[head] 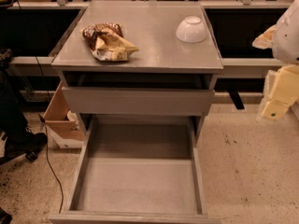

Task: Close middle drawer

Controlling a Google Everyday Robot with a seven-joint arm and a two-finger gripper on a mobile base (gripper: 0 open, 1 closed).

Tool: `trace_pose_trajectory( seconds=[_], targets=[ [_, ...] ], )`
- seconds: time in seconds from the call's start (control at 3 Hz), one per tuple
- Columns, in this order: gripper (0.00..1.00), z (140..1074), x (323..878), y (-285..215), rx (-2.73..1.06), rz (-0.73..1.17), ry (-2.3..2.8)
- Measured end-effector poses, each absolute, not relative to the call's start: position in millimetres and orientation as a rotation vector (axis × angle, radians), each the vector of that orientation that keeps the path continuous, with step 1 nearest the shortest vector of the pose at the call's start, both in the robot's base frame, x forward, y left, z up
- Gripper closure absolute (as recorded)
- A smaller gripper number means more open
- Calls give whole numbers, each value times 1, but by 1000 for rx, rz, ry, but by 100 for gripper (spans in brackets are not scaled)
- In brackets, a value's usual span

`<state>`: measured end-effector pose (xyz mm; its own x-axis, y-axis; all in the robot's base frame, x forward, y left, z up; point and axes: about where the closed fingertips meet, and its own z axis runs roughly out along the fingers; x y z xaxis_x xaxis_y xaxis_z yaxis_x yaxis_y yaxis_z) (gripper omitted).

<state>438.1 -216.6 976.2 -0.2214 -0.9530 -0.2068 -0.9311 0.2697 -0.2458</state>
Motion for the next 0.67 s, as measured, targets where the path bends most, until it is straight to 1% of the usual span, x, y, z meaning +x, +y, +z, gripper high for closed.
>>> trace_pose_trajectory(
  seconds=[0.67],
  targets=[
    [0,962,436,-217,-1732,-100,2208]
  ],
)
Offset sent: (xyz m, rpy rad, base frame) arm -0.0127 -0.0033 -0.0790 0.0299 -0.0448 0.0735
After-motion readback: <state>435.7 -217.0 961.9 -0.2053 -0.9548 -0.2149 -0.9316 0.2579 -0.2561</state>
